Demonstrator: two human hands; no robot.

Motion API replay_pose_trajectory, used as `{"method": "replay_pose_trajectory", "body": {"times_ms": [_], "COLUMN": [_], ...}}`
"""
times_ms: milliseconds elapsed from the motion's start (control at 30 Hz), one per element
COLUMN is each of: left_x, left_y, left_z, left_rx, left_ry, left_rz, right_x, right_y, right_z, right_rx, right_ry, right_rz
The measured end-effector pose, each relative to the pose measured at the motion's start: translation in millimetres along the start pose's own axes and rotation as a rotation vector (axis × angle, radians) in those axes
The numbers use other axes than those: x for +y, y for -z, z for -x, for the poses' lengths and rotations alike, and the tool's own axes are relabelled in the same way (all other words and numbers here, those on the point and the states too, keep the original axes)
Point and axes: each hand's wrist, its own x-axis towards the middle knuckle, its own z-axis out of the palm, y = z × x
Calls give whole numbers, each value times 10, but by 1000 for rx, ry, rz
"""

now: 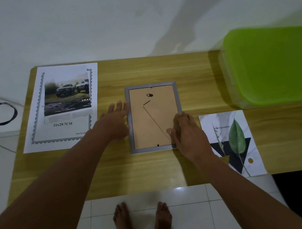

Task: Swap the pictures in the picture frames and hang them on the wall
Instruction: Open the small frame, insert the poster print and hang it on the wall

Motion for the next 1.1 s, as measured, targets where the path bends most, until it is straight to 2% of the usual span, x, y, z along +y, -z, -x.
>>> {"method": "replay_pose_trajectory", "body": {"times_ms": [233, 467, 600, 767, 867, 1100], "left_x": [19, 36, 56, 110, 151, 205], "left_y": [19, 27, 16, -71, -134, -170], "left_z": [16, 46, 91, 194, 207, 130], "left_rx": [3, 17, 91, 369, 371, 335], "left_ry": [-12, -17, -14, -1, 32, 62], "left_rz": [-2, 9, 70, 97, 136, 424], "right_x": [-3, -50, -14, 19, 26, 61], "right_y": [43, 83, 145, 204, 181, 210], "right_z": [-6, 18, -28, -226, -341, -392], "right_rx": [-24, -52, 2, 16, -30, -25], "right_ry": [85, 72, 9, -108, -152, -204], "right_rz": [82, 84, -26, -114, -135, -337]}}
